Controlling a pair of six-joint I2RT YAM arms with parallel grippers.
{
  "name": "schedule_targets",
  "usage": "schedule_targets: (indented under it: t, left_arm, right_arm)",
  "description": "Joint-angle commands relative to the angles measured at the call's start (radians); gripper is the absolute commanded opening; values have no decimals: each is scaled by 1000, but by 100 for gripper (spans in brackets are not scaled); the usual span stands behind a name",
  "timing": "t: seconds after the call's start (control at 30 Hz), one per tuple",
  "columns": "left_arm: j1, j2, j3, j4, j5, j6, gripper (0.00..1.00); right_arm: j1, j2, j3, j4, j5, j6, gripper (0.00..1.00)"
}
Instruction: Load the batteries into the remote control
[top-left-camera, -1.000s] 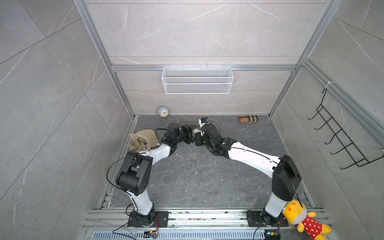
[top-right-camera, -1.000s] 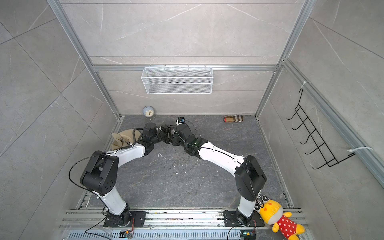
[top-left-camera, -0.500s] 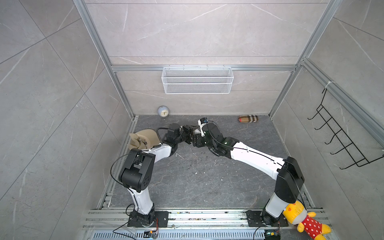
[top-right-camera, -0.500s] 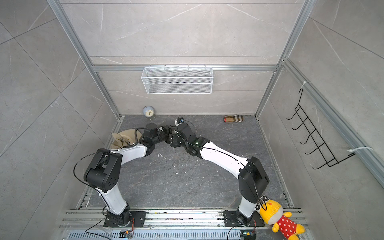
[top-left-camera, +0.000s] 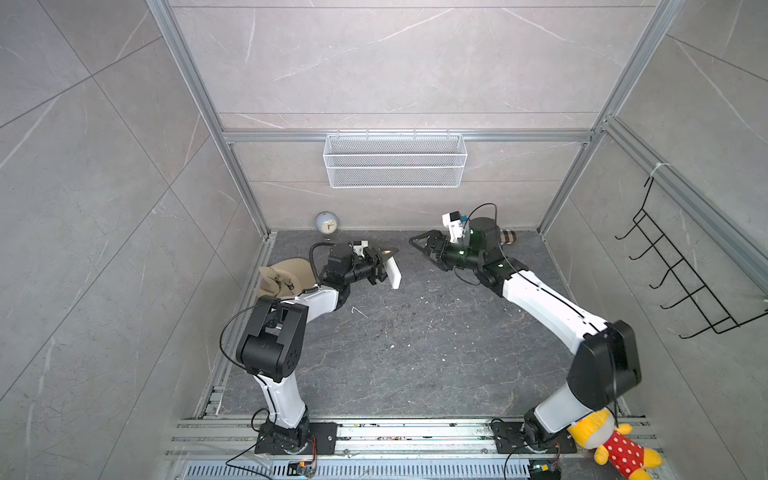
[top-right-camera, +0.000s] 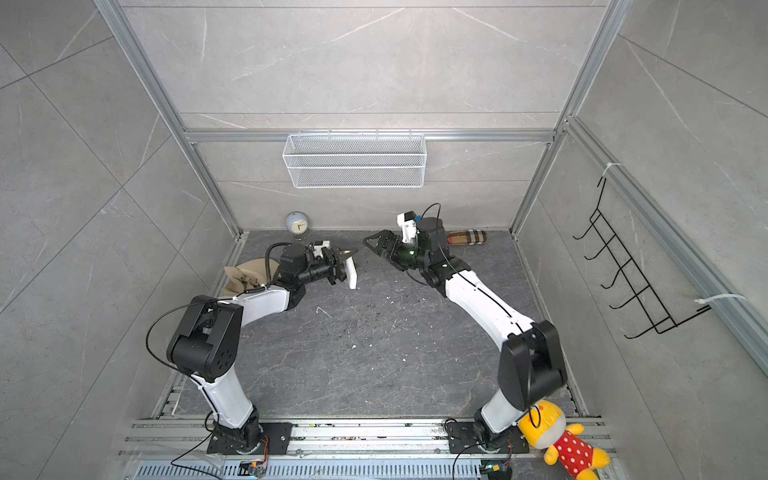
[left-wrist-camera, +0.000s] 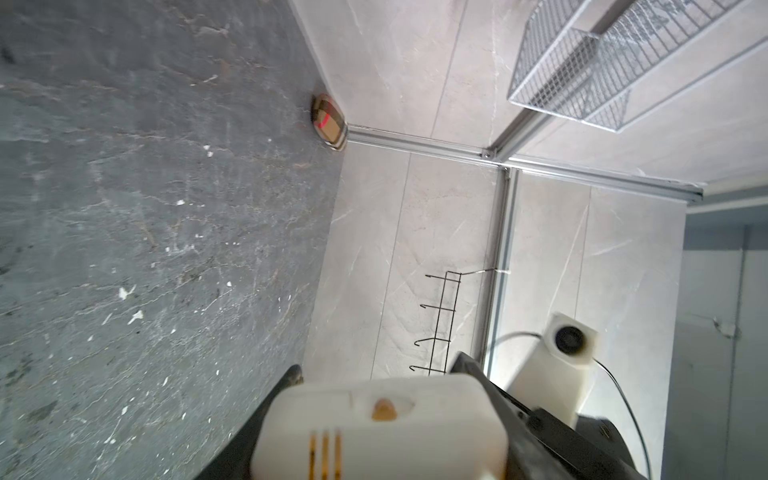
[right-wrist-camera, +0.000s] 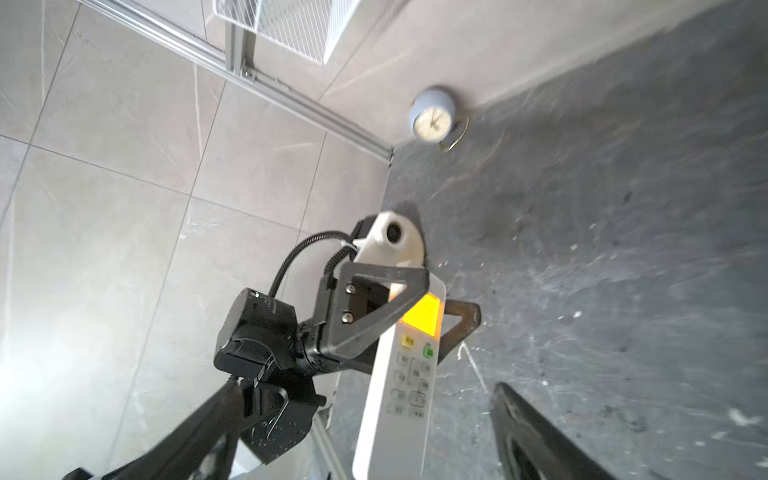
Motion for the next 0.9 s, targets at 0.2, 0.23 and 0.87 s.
schedule_targets:
  t: [0.2,0.23,0.87]
  left_arm:
    - [3,11,38,224,40,-59,42]
    - [3,14,41,231,39,-67,42]
    - [-7,67,54,347,25,-167,41]
  right_arm:
    - [25,152,-132,600,-254,505,95]
    - [24,161,-143,643,-250,532,94]
    - [67,243,-124,791,-216,643,70]
